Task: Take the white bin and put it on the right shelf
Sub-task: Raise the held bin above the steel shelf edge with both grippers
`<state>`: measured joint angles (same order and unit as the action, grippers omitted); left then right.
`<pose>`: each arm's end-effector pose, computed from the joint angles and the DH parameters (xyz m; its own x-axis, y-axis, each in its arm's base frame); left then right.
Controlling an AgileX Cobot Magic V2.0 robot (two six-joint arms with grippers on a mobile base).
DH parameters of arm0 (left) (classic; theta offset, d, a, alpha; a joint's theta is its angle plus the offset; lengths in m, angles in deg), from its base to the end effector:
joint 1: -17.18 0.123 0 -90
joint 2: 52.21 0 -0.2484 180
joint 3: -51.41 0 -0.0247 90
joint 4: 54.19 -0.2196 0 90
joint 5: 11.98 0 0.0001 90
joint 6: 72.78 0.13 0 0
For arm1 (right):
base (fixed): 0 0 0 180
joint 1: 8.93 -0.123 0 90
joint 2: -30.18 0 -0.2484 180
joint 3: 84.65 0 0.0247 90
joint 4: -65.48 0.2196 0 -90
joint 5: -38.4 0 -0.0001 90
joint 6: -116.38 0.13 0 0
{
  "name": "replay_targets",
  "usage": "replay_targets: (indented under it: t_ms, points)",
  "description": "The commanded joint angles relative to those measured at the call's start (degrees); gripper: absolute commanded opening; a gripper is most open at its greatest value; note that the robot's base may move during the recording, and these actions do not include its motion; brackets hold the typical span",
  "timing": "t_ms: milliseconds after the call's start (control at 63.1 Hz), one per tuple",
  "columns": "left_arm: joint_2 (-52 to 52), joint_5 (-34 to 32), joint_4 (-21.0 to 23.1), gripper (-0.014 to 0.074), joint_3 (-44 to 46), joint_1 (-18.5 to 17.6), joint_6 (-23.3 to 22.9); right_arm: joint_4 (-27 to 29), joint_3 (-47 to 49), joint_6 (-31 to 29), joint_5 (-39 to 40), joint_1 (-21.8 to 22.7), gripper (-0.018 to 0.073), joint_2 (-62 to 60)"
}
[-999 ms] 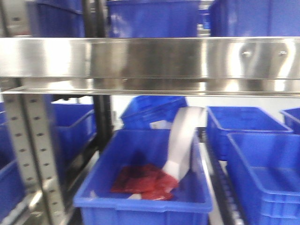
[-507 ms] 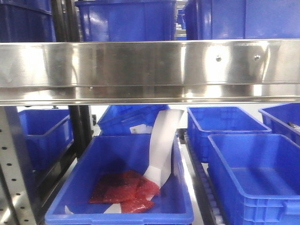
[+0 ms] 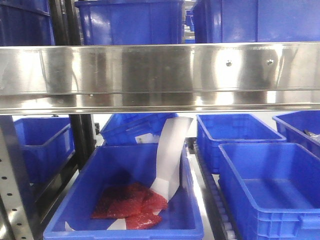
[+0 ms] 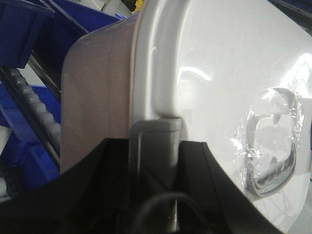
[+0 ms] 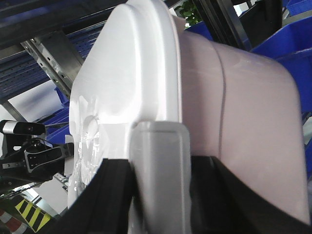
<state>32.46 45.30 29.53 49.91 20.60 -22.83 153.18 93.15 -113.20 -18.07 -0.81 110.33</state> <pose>0.2712 -0.0928 0.4024 -0.4703 -0.2906 -0.8333 0.6523 0.5215 -0.5500 0.2564 0.0729 0.4267 -0.3819 0.3851 -0.8401 -0.6428 0.5424 0.5409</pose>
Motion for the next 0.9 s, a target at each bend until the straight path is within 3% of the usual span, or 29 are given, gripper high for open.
replay_targets:
  t_ms: [0, 888]
  points:
    - [-2.4, 17.2, 5.0, -0.0126, 2.0, -3.4, 2.7, 7.2, 2.4, -0.3, -16.2, -2.5, 0.0132, -2.2]
    - [-2.4, 16.6, 6.7, -0.0126, 2.0, -3.4, 2.6, 7.7, 2.4, 1.3, -16.2, -2.5, 0.0132, -2.2]
